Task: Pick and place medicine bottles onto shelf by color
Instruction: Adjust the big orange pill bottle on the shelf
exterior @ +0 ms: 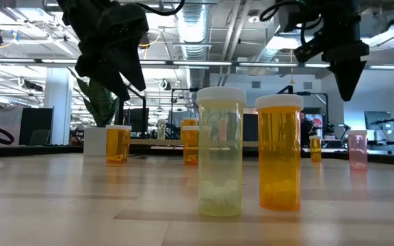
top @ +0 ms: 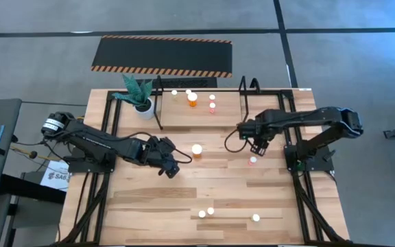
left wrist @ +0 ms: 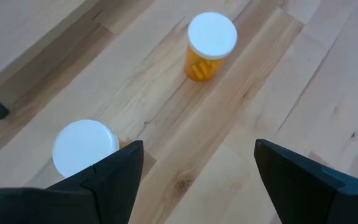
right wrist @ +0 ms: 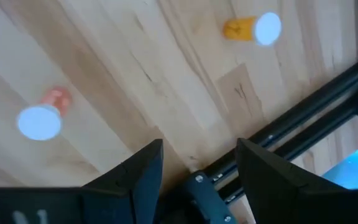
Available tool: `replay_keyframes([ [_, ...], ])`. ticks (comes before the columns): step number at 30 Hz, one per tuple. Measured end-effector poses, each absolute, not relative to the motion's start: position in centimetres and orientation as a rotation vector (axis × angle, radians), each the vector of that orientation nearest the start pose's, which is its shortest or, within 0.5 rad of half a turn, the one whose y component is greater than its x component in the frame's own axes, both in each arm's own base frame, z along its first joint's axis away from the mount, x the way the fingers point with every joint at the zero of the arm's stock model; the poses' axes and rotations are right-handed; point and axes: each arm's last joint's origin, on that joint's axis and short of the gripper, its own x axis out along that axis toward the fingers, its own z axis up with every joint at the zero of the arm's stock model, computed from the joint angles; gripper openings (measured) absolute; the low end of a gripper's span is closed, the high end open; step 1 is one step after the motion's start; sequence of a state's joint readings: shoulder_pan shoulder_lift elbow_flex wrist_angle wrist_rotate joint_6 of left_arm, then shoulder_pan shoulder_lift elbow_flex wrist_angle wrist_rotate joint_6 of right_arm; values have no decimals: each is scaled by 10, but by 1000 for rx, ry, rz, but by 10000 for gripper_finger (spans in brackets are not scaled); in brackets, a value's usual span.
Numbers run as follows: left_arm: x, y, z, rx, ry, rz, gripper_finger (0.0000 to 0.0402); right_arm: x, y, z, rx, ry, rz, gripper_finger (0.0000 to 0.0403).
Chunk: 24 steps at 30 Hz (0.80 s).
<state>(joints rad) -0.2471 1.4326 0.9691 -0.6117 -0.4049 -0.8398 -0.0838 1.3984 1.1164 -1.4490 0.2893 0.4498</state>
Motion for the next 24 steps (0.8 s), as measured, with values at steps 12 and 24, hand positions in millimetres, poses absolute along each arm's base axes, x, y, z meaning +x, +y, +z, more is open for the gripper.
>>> replay_keyframes([
  [12, 269, -60, 224, -363, 883, 536, 293, 153, -48, 245, 347, 1393, -742, 225],
  [24, 285, -46, 234, -138, 752, 487, 293, 145, -46, 245, 309, 1229, -767, 225],
])
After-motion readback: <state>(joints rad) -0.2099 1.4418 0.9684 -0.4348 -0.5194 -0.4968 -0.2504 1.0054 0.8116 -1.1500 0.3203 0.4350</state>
